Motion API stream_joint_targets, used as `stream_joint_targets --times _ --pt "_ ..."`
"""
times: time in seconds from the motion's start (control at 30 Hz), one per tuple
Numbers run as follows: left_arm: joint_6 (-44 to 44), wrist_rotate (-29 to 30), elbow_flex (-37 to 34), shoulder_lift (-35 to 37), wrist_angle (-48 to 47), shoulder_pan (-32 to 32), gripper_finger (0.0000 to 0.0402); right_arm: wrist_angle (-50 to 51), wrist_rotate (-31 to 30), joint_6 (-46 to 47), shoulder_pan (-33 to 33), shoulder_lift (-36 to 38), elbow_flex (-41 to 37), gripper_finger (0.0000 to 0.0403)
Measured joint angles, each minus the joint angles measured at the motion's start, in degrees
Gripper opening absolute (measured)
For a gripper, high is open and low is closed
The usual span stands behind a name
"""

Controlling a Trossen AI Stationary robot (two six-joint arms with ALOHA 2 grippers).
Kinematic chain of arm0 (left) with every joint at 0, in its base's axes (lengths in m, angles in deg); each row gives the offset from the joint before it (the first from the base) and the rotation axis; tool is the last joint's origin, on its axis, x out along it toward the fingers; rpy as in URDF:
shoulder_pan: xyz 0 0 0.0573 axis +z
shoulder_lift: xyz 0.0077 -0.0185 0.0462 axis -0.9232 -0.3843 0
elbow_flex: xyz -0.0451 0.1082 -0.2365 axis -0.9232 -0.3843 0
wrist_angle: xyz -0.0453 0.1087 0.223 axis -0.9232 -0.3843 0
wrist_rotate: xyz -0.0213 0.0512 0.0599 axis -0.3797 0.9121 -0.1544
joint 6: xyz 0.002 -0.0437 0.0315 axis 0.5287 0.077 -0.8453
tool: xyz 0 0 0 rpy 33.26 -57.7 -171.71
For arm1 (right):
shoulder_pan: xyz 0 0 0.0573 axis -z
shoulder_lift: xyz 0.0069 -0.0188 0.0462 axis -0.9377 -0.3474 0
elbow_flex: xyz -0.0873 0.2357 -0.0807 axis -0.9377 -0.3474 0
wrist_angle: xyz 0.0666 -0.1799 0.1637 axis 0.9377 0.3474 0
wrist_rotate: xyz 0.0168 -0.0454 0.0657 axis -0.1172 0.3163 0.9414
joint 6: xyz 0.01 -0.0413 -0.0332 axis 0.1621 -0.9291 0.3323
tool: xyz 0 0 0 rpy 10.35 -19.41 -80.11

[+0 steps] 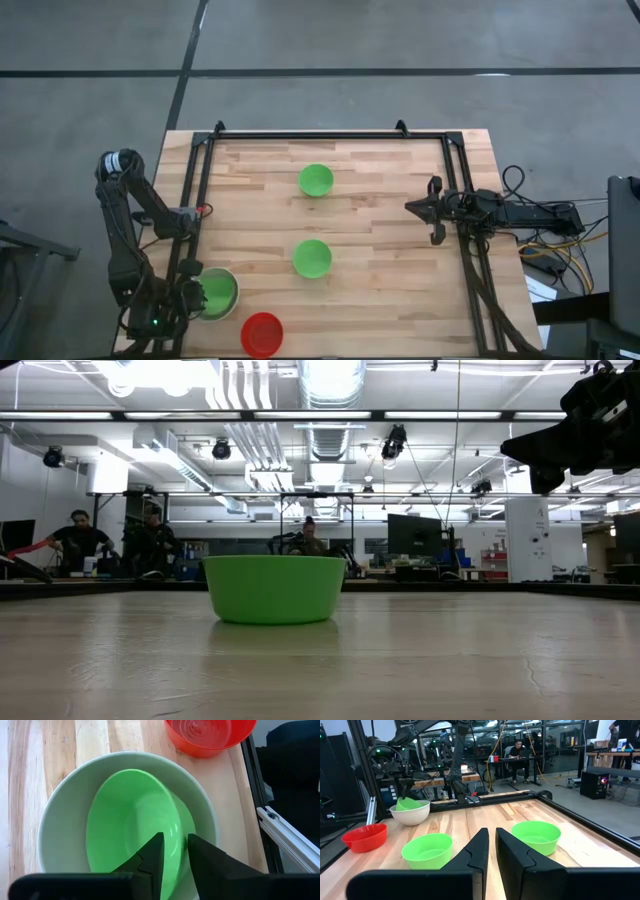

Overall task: Nest bowls inside each other
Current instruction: Stack the top green bowl on the white bowl, then stack the top green bowl on the other green bowl

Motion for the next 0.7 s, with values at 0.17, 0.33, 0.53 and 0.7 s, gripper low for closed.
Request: stream_joint_targets --times 0.17,0.33,0.53,0.7 --pt "0.0 0.0 0.0 0.0 0.0 0.0 0.0095 0.0 0.0 0.0 0.0 0.0 0.0 0.0034" --pt "0.0 -0.1 0.0 0.1 -0.2 0.0 0.0097 0.0 0.0 0.0 0.0 0.0 0.0 0.0034" --pt "0.3 -0.2 0.0 1.8 -0.6 0.1 0.0116 0.0 0.0 0.0 0.0 0.0 0.0 0.0034" --pt "0.4 0.0 0.0 3.8 -1.6 0.3 0.0135 0.0 0.0 0.0 0.0 0.0 0.0 0.0034"
